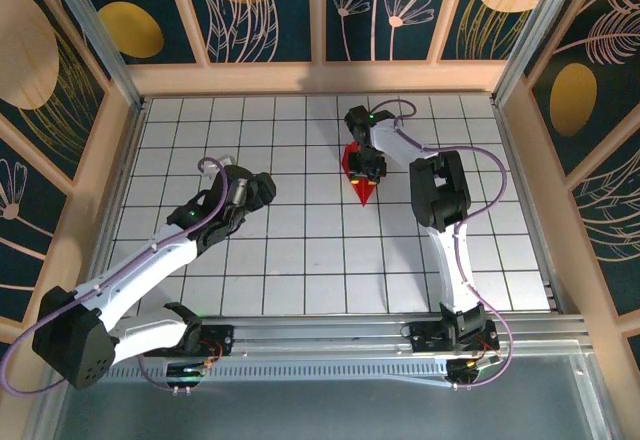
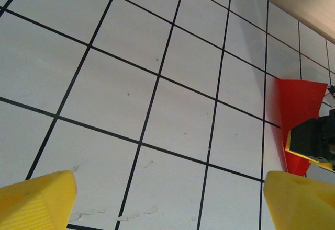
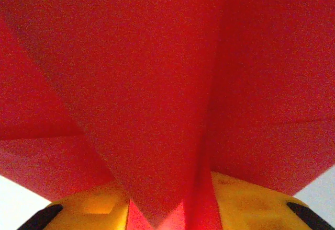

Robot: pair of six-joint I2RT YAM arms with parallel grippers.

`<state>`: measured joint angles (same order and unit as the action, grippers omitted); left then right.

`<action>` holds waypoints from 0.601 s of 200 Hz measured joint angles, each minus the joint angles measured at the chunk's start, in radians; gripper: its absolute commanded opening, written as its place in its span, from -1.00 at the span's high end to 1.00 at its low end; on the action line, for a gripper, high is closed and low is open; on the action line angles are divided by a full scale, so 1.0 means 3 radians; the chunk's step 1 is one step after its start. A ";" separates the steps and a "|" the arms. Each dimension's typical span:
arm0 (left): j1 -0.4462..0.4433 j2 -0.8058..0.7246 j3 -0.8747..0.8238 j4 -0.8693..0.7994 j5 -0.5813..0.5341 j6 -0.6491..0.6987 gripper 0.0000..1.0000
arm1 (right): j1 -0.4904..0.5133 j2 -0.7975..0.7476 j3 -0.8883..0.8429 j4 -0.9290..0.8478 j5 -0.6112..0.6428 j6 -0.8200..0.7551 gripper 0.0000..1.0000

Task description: Fold a paper plane with a square sheet of paper (fold left side to right side)

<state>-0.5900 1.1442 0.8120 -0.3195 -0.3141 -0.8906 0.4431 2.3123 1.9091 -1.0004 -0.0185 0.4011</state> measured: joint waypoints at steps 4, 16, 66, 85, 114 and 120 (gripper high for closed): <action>0.0004 0.0001 0.0000 0.0000 0.0000 0.0000 -0.84 | 0.0004 0.0000 0.0000 -0.0004 0.0001 0.0000 0.28; 0.0004 0.0001 0.0000 0.0000 0.0001 0.0000 -0.84 | 0.0006 -0.0004 0.0001 -0.0011 0.0010 -0.0001 0.27; 0.0004 0.0020 0.0000 0.0000 0.0052 0.0000 -0.84 | 0.0018 -0.0088 0.0001 -0.0038 0.0011 -0.0008 0.20; 0.0004 0.0042 0.0000 0.0000 0.0062 0.0000 -0.85 | 0.0031 -0.0144 0.0001 -0.0050 0.0011 -0.0008 0.19; 0.0004 0.0055 0.0005 0.0000 0.0064 -0.0001 -0.85 | 0.0051 -0.0211 0.0001 -0.0074 0.0011 -0.0009 0.16; 0.0004 0.0055 0.0006 0.0000 0.0064 -0.0001 -0.85 | 0.0057 -0.0220 0.0001 -0.0075 0.0011 -0.0008 0.15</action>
<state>-0.5888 1.1606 0.8139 -0.3195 -0.2951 -0.8909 0.4603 2.2463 1.9095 -1.0229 -0.0151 0.3988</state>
